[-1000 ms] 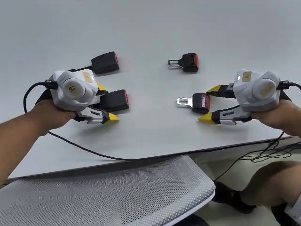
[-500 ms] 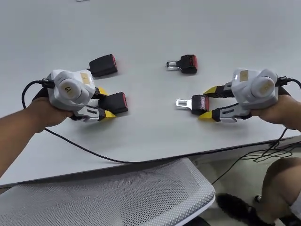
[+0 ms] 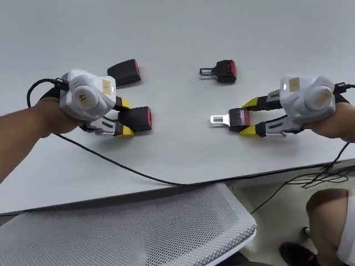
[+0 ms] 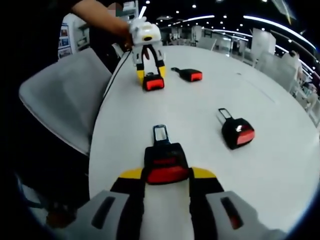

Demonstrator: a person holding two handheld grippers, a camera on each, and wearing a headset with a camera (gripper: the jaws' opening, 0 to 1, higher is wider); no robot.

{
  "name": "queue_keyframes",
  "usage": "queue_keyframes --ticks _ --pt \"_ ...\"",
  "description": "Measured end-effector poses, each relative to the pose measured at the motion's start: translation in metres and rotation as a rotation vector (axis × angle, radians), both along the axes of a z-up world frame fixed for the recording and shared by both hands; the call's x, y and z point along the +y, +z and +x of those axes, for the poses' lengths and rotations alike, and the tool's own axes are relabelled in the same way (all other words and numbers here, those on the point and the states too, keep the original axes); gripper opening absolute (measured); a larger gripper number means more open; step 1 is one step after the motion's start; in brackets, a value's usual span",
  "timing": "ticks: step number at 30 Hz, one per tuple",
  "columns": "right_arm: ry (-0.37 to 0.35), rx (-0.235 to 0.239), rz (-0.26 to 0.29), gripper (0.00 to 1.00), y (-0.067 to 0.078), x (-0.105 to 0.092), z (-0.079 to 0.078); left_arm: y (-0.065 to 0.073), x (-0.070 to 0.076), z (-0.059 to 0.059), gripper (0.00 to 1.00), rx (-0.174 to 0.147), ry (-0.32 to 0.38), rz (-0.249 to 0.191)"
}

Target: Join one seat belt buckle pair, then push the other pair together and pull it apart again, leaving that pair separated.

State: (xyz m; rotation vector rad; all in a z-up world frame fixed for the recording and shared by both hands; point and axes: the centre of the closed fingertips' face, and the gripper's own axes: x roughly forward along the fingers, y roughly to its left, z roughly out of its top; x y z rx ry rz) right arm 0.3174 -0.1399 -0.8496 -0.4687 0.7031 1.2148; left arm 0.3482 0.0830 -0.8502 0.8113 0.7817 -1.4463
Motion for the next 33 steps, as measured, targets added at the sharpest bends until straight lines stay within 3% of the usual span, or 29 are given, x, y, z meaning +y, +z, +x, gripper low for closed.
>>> queue_keyframes --ticks 19,33 --pt "-0.011 0.017 0.117 0.33 0.006 0.03 0.005 0.0 0.002 0.001 0.34 0.009 0.012 -0.002" --pt "0.01 0.028 0.158 0.33 0.003 0.078 0.024 0.001 0.0 0.001 0.34 0.011 0.0 0.008"
